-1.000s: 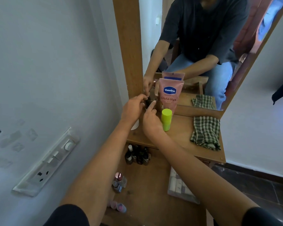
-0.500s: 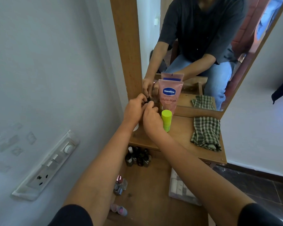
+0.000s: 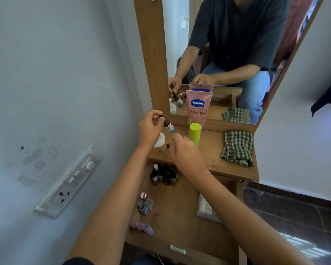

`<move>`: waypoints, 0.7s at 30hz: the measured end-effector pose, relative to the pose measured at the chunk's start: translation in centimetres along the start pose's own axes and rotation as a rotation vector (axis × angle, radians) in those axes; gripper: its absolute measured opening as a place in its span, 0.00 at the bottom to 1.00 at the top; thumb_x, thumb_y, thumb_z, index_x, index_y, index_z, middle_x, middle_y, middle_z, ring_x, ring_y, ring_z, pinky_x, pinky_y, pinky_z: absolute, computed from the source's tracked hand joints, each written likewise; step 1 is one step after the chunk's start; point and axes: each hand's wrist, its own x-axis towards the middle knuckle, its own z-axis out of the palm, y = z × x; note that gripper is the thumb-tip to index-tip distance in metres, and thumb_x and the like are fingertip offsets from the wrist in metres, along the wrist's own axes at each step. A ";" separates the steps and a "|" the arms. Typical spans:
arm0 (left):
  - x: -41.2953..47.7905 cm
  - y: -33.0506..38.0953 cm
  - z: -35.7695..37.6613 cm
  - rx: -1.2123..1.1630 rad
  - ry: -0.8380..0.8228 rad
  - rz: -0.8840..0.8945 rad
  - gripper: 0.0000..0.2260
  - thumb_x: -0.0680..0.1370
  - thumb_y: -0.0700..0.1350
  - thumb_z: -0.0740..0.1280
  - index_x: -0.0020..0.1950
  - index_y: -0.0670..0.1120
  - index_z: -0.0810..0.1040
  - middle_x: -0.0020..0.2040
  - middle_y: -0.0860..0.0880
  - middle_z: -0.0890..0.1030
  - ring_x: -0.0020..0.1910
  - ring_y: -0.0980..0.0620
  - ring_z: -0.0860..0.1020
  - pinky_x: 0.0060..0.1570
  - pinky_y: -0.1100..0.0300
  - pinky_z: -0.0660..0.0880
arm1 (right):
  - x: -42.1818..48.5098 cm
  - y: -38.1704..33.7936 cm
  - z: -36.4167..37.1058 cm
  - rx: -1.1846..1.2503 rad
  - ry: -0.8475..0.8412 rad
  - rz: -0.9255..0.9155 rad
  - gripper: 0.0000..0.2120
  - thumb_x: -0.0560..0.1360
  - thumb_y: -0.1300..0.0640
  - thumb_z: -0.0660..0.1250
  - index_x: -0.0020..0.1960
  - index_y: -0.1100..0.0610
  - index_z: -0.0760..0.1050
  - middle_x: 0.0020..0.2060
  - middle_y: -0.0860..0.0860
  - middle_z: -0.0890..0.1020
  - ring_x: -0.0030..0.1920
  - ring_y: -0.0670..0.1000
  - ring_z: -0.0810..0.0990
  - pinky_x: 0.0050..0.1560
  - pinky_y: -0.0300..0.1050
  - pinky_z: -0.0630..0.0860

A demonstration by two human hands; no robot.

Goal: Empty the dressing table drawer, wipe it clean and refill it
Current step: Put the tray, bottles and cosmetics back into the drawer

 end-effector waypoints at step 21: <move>-17.1 -1.4 -7.2 -0.016 0.048 -0.172 0.07 0.75 0.44 0.68 0.52 0.53 0.77 0.47 0.54 0.81 0.48 0.55 0.80 0.53 0.50 0.79 | -15.3 0.9 5.4 0.250 -0.778 -0.179 0.07 0.76 0.60 0.66 0.52 0.59 0.78 0.48 0.54 0.83 0.46 0.49 0.78 0.45 0.32 0.66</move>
